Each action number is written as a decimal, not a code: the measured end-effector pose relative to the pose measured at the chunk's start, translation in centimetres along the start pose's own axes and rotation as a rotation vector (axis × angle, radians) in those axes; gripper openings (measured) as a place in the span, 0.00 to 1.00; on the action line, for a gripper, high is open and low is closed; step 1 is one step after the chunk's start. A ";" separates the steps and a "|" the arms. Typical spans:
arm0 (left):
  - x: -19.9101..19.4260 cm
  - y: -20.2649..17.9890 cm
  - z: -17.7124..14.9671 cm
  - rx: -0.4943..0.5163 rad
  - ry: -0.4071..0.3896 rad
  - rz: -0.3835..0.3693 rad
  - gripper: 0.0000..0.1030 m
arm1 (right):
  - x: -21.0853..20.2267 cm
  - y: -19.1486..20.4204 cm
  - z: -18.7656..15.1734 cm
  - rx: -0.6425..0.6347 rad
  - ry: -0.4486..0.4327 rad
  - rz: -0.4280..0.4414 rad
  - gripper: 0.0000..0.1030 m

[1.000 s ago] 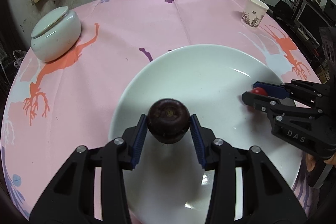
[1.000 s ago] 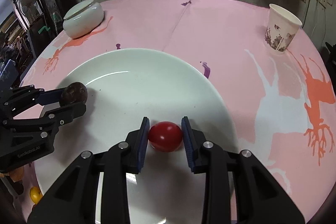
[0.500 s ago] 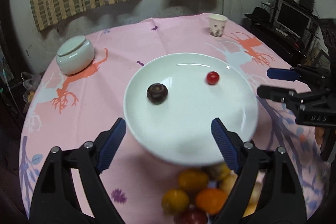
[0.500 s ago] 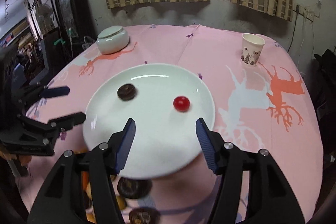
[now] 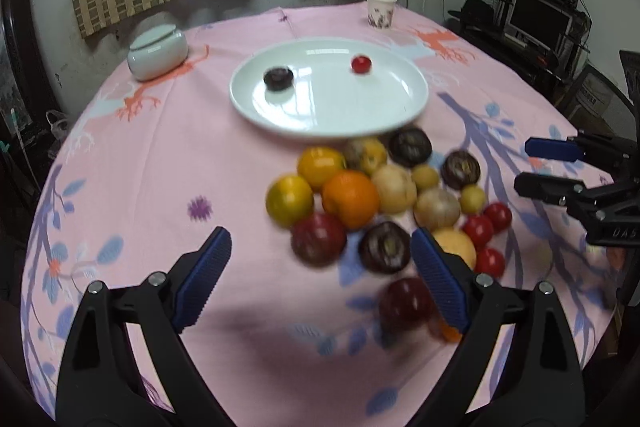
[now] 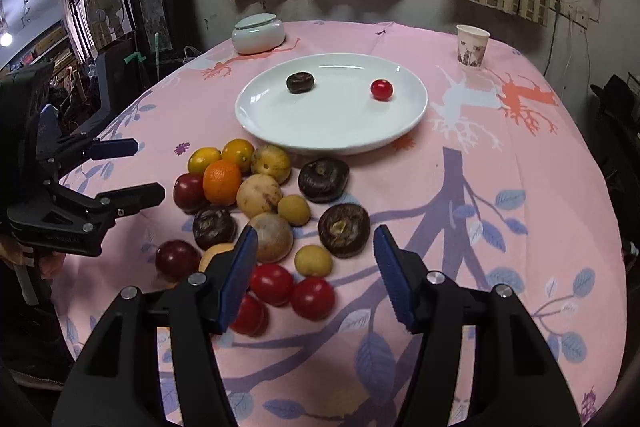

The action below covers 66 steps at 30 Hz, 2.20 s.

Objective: Organize fruits
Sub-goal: 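Grasp a dark red plum with the left tool while the right tool grasps a red tomato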

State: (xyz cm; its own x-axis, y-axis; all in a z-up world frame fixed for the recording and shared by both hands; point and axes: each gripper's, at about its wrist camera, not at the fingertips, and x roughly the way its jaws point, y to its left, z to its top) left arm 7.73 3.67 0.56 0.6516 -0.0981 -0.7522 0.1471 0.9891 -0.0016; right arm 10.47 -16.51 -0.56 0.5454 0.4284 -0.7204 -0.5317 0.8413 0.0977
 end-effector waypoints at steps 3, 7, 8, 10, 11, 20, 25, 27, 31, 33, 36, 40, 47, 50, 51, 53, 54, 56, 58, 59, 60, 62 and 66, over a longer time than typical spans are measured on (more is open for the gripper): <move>0.0 -0.7 -1.8 0.011 0.026 -0.012 0.90 | -0.7 -0.1 -1.0 0.028 -0.014 0.015 0.59; 0.0 -1.4 -3.3 0.010 0.037 -0.048 0.90 | -1.0 -0.2 -2.1 0.052 -0.015 0.048 0.60; 0.1 -1.5 -3.6 0.010 0.041 -0.057 0.90 | -1.0 -0.2 -2.3 0.053 -0.015 0.056 0.60; 0.3 -1.6 -3.9 0.016 0.060 -0.060 0.90 | -1.2 -0.2 -2.5 0.053 -0.013 0.071 0.60; 0.3 -1.7 -4.0 0.022 0.064 -0.061 0.90 | -1.3 -0.1 -2.6 0.050 -0.015 0.075 0.60; 1.4 -2.6 -4.8 0.068 0.085 -0.061 0.90 | -2.5 -0.2 -2.7 0.097 -0.070 0.142 0.93; 1.8 -3.0 -4.2 0.079 0.074 -0.066 0.88 | -2.0 0.3 -2.8 0.069 -0.044 0.110 0.93; 2.1 -3.3 -4.2 0.092 0.088 -0.083 0.74 | -1.9 0.4 -2.9 0.063 -0.041 0.108 0.93; 2.3 -3.6 -4.1 0.086 0.104 -0.158 0.43 | -1.6 0.3 -3.2 0.068 -0.032 0.106 0.93; 2.6 -3.8 -4.2 0.084 0.113 -0.170 0.38 | -1.3 0.3 -3.3 0.068 -0.023 0.102 0.93; 2.6 -4.2 -4.2 0.086 0.095 -0.151 0.37 | -0.9 0.4 -3.5 0.057 -0.010 0.091 0.93; 2.4 -4.3 -4.2 0.078 0.096 -0.146 0.37 | -0.8 0.7 -3.6 0.033 -0.006 0.063 0.93; 0.6 -3.1 -4.4 0.046 0.056 -0.138 0.37 | 0.0 0.6 -4.2 -0.012 0.070 0.016 0.93; 0.2 -2.7 -4.7 0.031 0.054 -0.144 0.37 | 0.3 0.1 -4.3 -0.010 0.086 -0.016 0.93; 0.2 -2.6 -4.8 0.028 0.055 -0.147 0.37 | 0.4 0.0 -4.4 -0.010 0.090 -0.024 0.93; 0.4 -2.4 -5.0 0.022 0.063 -0.150 0.37 | 0.7 -0.2 -4.3 -0.011 0.099 -0.039 0.92; 0.5 -2.4 -5.2 0.020 0.067 -0.154 0.37 | 0.8 -0.4 -4.2 -0.010 0.099 -0.047 0.90; 0.5 -2.3 -5.3 0.013 0.067 -0.159 0.37 | 0.9 -0.8 -3.7 -0.003 0.100 -0.066 0.83; 0.4 -2.2 -5.3 0.006 0.063 -0.166 0.37 | 1.1 -1.1 -3.1 -0.006 0.104 -0.093 0.73; 0.4 -2.2 -5.3 0.006 0.062 -0.168 0.37 | 1.2 -1.1 -2.8 -0.022 0.109 -0.106 0.69; 0.4 -2.2 -5.3 0.006 0.062 -0.171 0.37 | 1.5 -1.0 -2.6 -0.044 0.123 -0.110 0.68; 0.4 -2.2 -5.4 0.006 0.064 -0.172 0.37 | 2.0 -0.4 -2.4 -0.088 0.147 -0.107 0.62; 0.8 -2.0 -5.5 -0.005 0.075 -0.175 0.37 | 4.2 0.6 -2.5 -0.149 0.224 -0.119 0.54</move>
State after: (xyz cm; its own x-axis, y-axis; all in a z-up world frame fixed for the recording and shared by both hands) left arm 3.84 2.19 -3.65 0.5587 -0.2609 -0.7873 0.2497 0.9581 -0.1403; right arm 10.84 -15.07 -5.23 0.4618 0.2324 -0.8560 -0.5709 0.8165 -0.0863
